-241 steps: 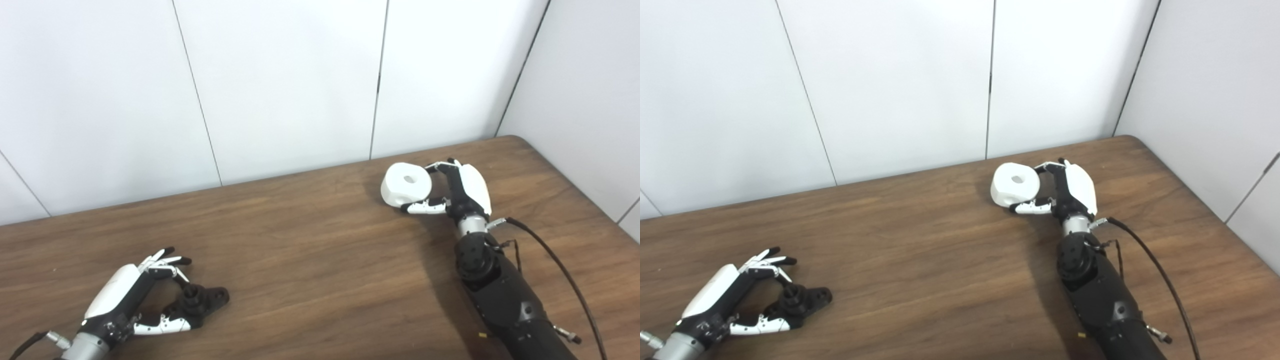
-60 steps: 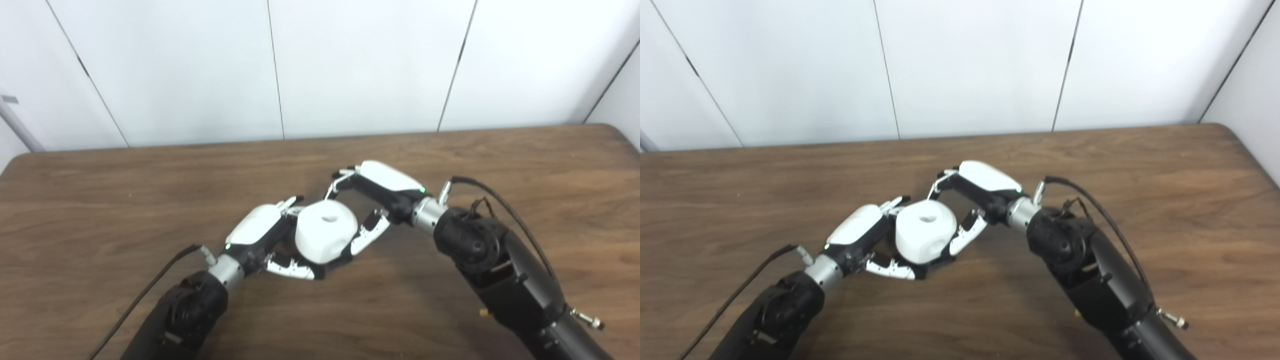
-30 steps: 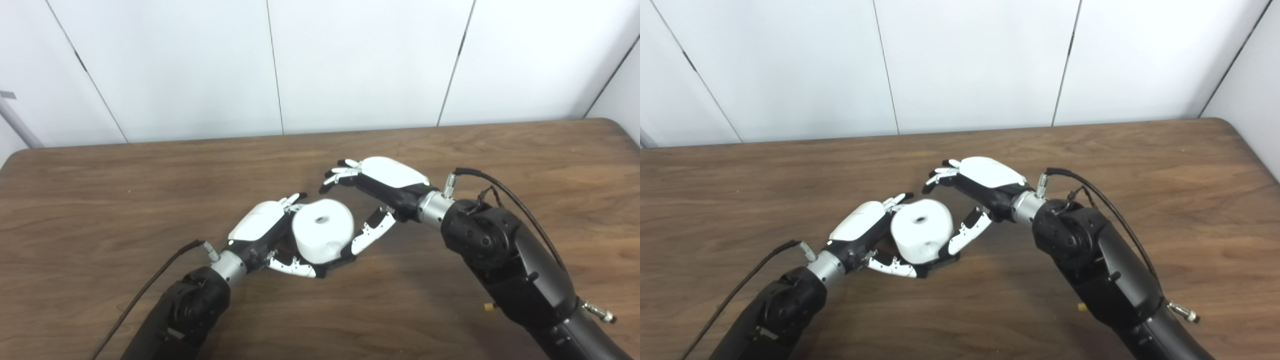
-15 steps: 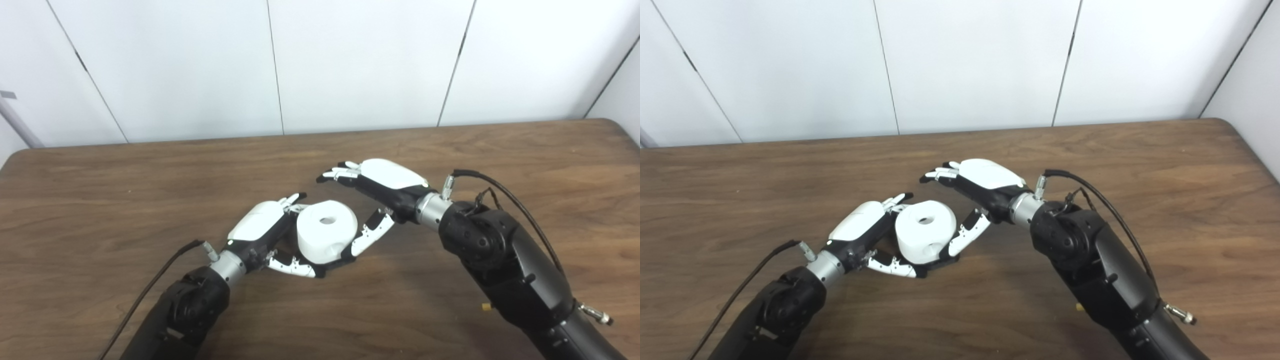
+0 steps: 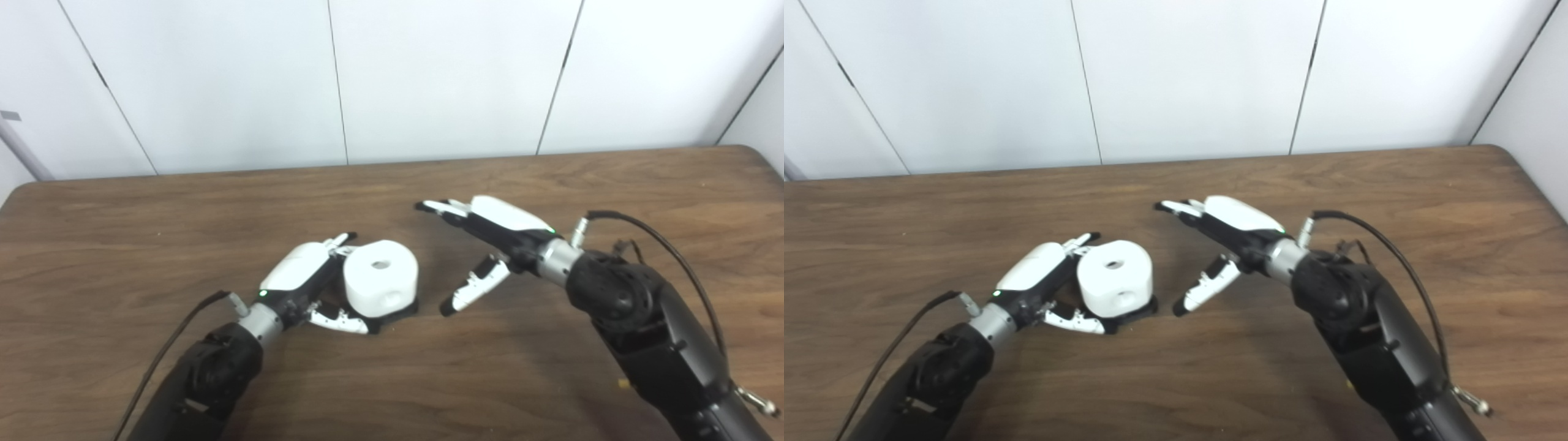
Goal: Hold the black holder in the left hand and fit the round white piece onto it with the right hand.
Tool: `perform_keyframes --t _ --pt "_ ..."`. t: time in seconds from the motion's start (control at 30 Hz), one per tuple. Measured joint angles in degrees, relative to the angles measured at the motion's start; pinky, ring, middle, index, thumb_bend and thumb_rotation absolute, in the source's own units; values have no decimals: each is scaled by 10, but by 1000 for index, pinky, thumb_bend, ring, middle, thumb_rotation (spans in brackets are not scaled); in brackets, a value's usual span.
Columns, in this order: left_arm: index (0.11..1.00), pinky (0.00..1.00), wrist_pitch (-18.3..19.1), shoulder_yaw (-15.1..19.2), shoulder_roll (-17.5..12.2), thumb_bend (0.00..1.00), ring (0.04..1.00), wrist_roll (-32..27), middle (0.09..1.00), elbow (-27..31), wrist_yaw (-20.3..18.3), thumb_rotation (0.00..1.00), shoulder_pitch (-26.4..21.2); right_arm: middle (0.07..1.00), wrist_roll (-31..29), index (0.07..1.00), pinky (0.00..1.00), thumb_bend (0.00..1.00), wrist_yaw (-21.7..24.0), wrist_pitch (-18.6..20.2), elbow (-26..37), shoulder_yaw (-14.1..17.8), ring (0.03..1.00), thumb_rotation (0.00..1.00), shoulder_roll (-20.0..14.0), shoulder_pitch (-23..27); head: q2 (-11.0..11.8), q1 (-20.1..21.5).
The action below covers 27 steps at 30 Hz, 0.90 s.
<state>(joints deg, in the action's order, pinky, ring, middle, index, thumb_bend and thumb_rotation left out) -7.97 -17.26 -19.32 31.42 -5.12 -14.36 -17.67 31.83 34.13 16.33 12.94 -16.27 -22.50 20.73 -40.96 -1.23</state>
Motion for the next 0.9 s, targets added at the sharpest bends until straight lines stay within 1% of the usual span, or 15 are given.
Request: perform_keyframes --t 0.1,0.2,0.3,0.4,0.43,0.5,0.53,0.57,0.6,0.63,0.67,0.7,0.73,0.8,0.9 --pt "483 1000 -1 8 -8 523 1000 -3 854 -1 0 52 0 990 -14 1000 1000 965 -7 2 -3 16 1000 252 0 -11 4 2" --pt "483 1000 -1 19 -16 523 1000 -9 858 -1 0 53 0 998 -21 1000 1000 950 -15 15 2 30 1000 198 0 -25 6 4" --pt "483 1000 -1 24 -27 523 1000 -13 860 -1 -2 54 0 1000 -33 1000 935 919 -30 18 4 41 1000 148 6 -43 7 6" --pt "483 1000 -1 26 -34 523 1000 -19 859 -1 -3 54 0 1000 -43 1000 886 846 -52 17 -2 47 1000 173 22 -56 8 8" --pt "483 1000 -1 26 -34 523 1000 -20 859 -2 -3 54 0 1000 -43 1000 884 790 -61 17 -4 48 1000 190 28 -59 8 8" --pt "487 1000 -1 26 -34 523 1000 -20 864 -2 -3 56 0 1000 -44 992 881 723 -80 17 -8 53 1000 208 41 -61 7 11" --pt "571 1000 -1 26 -34 782 1000 -20 878 -2 -3 57 0 991 -45 978 862 692 -92 16 -13 54 983 211 48 -62 7 11" --pt "634 1000 -1 26 -34 889 1000 -20 901 -1 -3 79 0 986 -45 969 854 673 -107 16 -17 58 973 217 57 -64 6 11" --pt "701 1000 1 25 -34 944 1000 -18 931 -1 -3 117 0 982 -45 961 845 657 -125 14 -21 62 963 223 67 -67 6 12" --pt "805 1000 3 25 -35 978 1000 -17 972 0 -4 183 0 976 -46 952 834 638 -141 12 -28 66 951 213 78 -68 4 14" --pt "876 1000 7 24 -36 990 1000 -12 986 4 -7 220 0 975 -48 949 830 627 -155 11 -37 70 945 213 89 -68 3 16" --pt "937 1000 11 23 -37 996 1000 -7 993 11 -14 254 0 975 -50 948 835 615 -170 10 -43 73 945 213 99 -69 3 16" --pt "974 1000 17 21 -39 999 1000 -5 998 17 -22 285 0 973 -53 939 844 609 -184 8 -49 75 946 198 109 -69 1 17" --pt "994 1000 30 20 -42 1000 1000 -4 1000 18 -37 293 -1 971 -58 931 854 602 -203 2 -57 78 947 193 122 -69 -1 18" --pt "1000 1000 32 20 -45 1000 1000 -6 1000 18 -45 322 -1 969 -64 918 883 593 -221 -4 -57 80 954 174 131 -68 -3 18"
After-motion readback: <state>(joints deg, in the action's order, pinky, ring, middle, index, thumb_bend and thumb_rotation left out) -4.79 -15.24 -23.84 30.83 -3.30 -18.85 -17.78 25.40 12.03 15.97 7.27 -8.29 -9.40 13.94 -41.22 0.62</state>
